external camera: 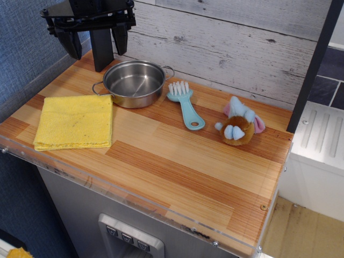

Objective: Move the pot to the front middle beside the towel

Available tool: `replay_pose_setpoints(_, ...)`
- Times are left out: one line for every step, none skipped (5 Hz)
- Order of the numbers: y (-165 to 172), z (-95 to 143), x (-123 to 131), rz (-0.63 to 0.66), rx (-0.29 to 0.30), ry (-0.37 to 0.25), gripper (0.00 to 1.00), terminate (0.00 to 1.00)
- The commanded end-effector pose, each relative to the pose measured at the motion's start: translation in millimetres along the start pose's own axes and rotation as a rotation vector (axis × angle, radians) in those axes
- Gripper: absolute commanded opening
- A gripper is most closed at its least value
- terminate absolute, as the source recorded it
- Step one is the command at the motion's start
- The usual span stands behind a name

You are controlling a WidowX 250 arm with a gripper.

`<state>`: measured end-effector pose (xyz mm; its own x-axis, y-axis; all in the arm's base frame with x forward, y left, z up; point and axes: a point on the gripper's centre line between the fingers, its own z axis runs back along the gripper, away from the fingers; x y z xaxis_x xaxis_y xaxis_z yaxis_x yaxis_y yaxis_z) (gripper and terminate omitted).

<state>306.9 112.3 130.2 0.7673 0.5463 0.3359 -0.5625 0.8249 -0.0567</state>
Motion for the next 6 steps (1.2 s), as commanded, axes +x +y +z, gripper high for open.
replay_pose_setpoints(0.0, 0.0, 0.0, 0.000, 0.000, 0.000, 1.00, 0.00)
replay_pose_setpoints(-8.3, -5.0, 11.9, -0.236, -0.079, 0.023, 1.00, 0.00)
replay_pose_setpoints(-10.6, -9.9, 16.8, -0.475, -0.152, 0.040, 1.00, 0.00)
replay_pose_setpoints(-16.6, -17.2, 14.0, -0.718, -0.213, 0.063, 1.00, 0.00)
replay_pose_setpoints(-22.9, -25.5, 5.9, -0.902, -0.233, 0.055, 1.00, 0.00)
replay_pose_setpoints(-30.8, -33.7, -4.4, -1.017, -0.196, 0.032, 1.00, 0.00)
